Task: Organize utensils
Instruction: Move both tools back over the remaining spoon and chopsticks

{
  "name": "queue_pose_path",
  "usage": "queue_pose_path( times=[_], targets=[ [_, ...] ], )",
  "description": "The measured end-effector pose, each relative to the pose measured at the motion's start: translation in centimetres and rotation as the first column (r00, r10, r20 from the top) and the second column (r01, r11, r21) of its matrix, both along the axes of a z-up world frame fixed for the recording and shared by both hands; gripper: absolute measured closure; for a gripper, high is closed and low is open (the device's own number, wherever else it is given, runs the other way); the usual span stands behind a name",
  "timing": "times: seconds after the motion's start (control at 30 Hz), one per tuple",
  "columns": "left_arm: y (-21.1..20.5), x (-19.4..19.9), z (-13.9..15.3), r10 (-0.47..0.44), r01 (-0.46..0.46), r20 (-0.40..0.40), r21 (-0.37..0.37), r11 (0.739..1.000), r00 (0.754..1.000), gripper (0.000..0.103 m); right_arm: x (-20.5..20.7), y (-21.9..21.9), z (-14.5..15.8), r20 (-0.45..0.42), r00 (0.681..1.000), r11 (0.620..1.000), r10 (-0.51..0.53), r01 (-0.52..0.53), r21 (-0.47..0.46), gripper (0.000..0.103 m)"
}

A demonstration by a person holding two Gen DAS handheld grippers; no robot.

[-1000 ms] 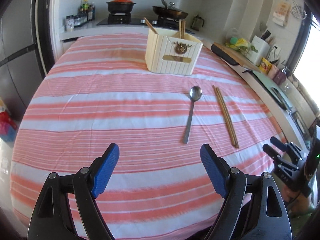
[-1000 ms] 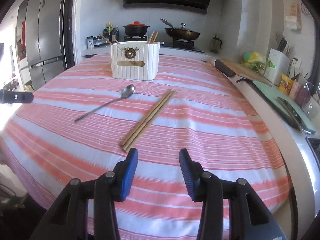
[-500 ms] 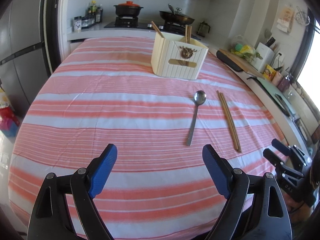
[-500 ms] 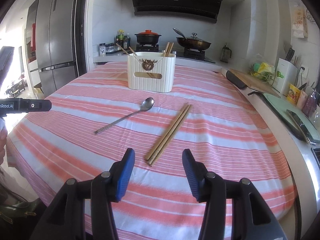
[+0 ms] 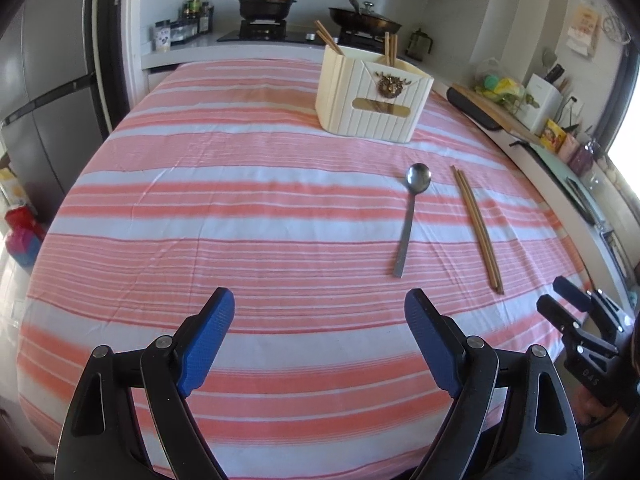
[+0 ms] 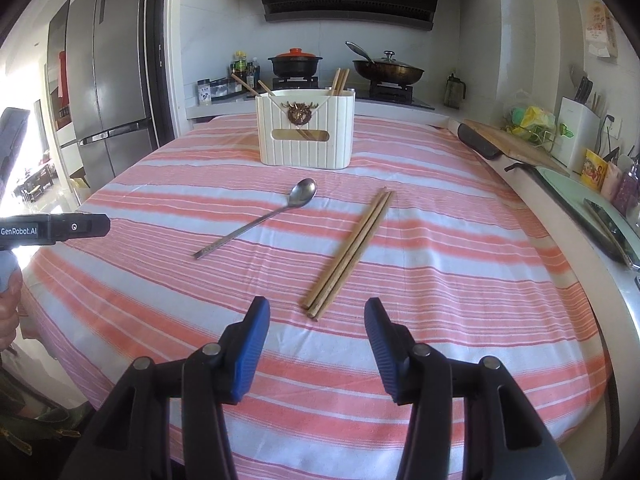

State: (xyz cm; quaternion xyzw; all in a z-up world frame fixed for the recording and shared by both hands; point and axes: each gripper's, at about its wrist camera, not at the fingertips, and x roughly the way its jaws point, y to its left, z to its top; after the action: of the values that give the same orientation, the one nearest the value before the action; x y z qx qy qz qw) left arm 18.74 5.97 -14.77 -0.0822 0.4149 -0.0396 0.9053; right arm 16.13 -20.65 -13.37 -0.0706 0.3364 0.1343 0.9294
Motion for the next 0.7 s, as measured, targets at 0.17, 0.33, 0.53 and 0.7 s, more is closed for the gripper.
queue_pose_path(
  times=[0.17, 0.33, 0.53, 0.7],
  targets=[
    [0.4, 0.0, -0.4, 0.013, -0.013, -0.020, 0.008, 1.000, 1.000, 0.015, -0.1, 0.4, 0.0, 0.001, 1.000, 1.000, 0.012, -0.012, -0.005, 0.053],
    [0.6, 0.0, -0.8, 0.025, -0.025, -0.038, 0.007, 1.000, 0.999, 0.015, 0.0, 0.6, -0.1, -0.006, 1.000, 1.000, 0.014, -0.014, 0.000, 0.053],
    [0.9, 0.0, -0.9, 0.032, -0.032, -0.041, 0.009, 0.999, 0.999, 0.015, -0.1, 0.6, -0.1, -0.006, 1.000, 1.000, 0.013, -0.013, 0.001, 0.053],
    [1.1, 0.0, -1.4, 0.042, -0.042, -0.055, 0.010, 0.999, 0.998, 0.015, 0.0, 0.6, -0.2, -0.007, 1.000, 1.000, 0.007, -0.007, 0.004, 0.053]
  ],
)
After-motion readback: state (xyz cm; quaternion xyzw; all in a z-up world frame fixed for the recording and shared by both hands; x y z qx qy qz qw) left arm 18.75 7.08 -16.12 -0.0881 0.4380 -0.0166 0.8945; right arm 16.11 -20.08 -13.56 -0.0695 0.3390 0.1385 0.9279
